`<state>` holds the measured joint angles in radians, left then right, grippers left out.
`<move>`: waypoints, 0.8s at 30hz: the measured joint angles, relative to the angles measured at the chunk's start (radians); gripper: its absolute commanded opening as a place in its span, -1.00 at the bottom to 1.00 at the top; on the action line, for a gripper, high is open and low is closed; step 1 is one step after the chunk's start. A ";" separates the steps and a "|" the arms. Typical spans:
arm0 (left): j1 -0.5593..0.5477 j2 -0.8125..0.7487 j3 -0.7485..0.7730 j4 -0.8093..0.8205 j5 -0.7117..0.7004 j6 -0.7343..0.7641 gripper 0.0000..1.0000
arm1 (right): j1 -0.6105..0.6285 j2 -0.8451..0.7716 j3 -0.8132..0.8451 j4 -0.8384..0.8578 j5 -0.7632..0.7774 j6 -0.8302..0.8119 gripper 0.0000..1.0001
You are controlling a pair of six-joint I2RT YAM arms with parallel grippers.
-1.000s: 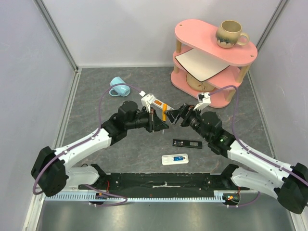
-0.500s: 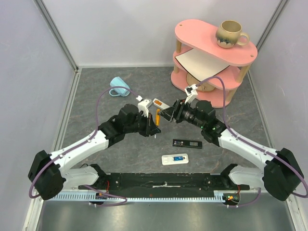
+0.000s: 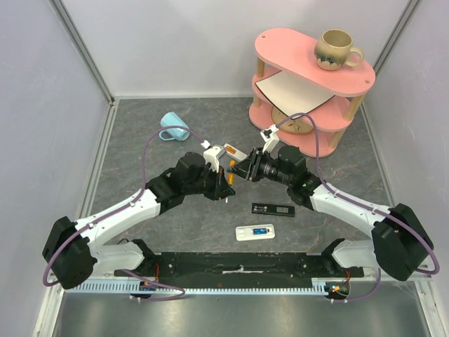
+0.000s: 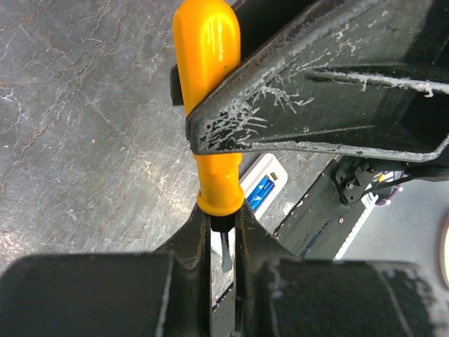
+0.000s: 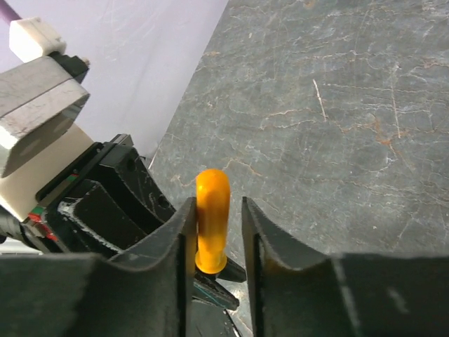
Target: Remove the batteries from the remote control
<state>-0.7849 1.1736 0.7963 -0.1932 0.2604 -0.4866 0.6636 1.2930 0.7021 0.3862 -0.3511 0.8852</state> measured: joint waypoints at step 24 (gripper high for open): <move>-0.007 -0.215 -0.029 -0.019 -0.071 0.051 0.99 | -0.030 -0.181 -0.034 -0.048 0.054 -0.124 -1.00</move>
<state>-0.7921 0.9588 0.7673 -0.2123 0.1894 -0.4351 0.6334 1.1122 0.6678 0.3378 -0.2974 0.7612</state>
